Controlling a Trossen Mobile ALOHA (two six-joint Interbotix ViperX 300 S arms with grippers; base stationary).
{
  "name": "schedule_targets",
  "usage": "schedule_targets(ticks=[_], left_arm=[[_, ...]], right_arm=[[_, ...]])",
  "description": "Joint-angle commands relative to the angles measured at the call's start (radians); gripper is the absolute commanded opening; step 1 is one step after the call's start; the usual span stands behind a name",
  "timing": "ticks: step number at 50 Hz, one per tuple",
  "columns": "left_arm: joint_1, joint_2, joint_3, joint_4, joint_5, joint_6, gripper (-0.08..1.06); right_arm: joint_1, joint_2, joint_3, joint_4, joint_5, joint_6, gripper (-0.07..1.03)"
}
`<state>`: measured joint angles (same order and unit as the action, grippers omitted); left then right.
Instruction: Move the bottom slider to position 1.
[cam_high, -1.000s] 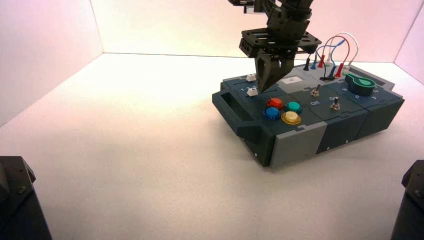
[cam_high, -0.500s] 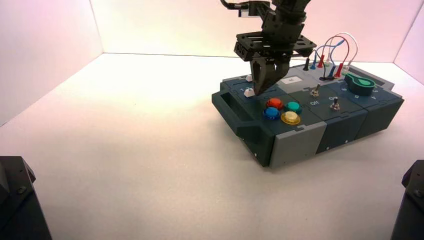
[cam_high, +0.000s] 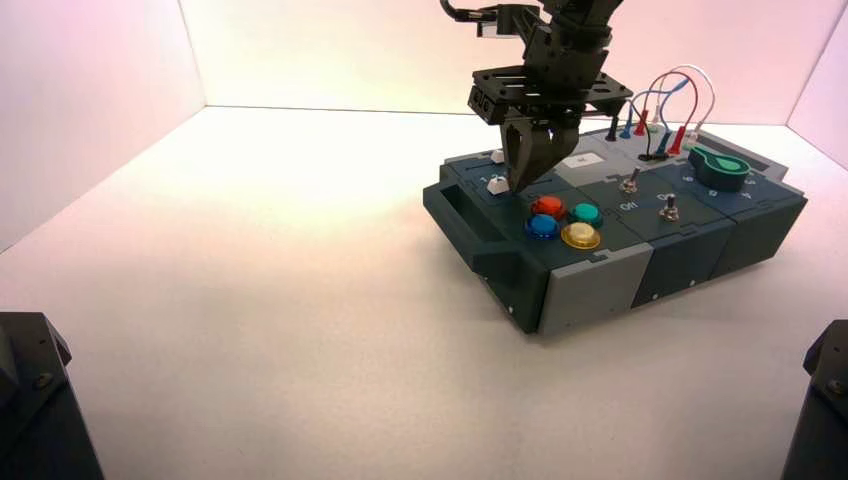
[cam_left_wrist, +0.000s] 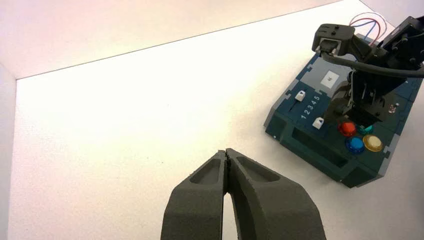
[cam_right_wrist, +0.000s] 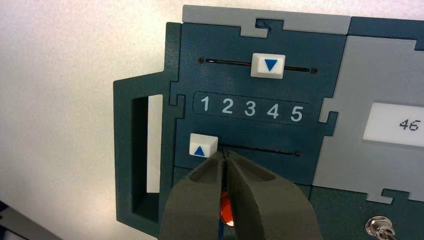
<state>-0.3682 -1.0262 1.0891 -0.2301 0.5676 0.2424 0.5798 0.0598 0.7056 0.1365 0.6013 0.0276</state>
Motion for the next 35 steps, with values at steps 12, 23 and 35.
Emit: schedule_targets(ticks=[12,23,35], left_arm=[[0.002,-0.003,-0.015,0.000,-0.006,-0.005,-0.03],[0.002,-0.003,-0.015,0.000,-0.006,-0.005,-0.03],[0.003,-0.003,-0.014,0.000,-0.006,-0.005,-0.03]], right_arm=[[0.032,-0.041,-0.018,0.017,-0.008,0.000,-0.02],[0.018,-0.051,-0.020,-0.040,0.012,0.017,-0.02],[-0.035,-0.126,-0.018,-0.109,0.032,0.029,-0.02]])
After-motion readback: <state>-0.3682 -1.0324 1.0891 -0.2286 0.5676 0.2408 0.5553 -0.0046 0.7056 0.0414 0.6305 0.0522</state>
